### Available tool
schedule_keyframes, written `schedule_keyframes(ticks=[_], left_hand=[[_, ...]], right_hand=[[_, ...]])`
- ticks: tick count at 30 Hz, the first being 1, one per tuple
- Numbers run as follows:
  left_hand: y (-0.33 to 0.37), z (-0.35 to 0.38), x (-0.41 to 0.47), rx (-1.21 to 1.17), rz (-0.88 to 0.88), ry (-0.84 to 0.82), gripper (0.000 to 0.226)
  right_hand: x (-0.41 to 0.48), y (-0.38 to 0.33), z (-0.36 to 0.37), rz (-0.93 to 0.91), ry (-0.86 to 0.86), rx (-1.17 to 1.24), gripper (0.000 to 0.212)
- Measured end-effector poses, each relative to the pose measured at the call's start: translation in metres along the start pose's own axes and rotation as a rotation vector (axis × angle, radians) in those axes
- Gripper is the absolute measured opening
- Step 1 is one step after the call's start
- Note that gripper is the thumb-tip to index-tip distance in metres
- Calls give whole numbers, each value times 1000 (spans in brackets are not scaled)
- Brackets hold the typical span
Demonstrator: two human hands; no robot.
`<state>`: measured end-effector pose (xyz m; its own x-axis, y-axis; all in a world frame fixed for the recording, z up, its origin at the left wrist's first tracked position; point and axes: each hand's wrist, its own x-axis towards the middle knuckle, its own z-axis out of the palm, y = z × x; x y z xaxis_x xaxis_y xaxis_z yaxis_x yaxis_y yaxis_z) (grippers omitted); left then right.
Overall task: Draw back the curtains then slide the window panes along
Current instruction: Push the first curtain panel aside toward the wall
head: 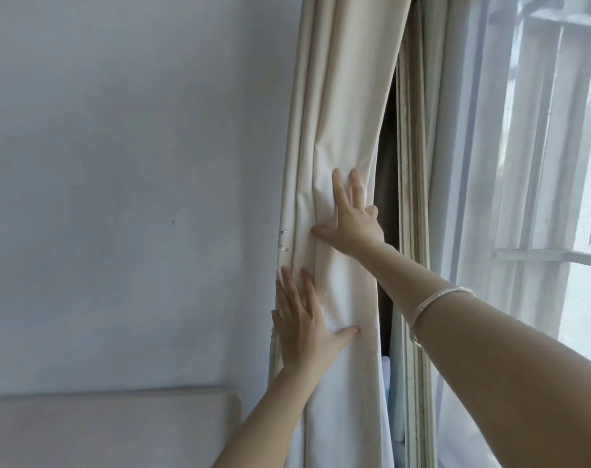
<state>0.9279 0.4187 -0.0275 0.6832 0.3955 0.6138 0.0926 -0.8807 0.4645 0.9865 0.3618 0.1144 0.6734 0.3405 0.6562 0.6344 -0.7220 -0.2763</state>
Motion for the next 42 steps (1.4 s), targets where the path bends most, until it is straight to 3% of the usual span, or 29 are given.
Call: schedule_keyframes(ticks=[7, 15, 19, 30, 42], left_hand=[[-17, 34, 45, 38, -12, 20, 119], [-49, 75, 88, 131, -37, -7, 123], [-59, 83, 98, 155, -14, -8, 125], [-53, 60, 72, 148, -47, -99, 118], [-23, -18, -10, 138, 31, -111, 110]], right_hand=[[38, 15, 45, 42, 5, -102, 103], [66, 33, 105, 6, -137, -140, 106], [67, 38, 124, -16, -68, -189, 106], [54, 26, 81, -1, -287, -114, 97], [-32, -16, 4, 67, -296, -167, 90]])
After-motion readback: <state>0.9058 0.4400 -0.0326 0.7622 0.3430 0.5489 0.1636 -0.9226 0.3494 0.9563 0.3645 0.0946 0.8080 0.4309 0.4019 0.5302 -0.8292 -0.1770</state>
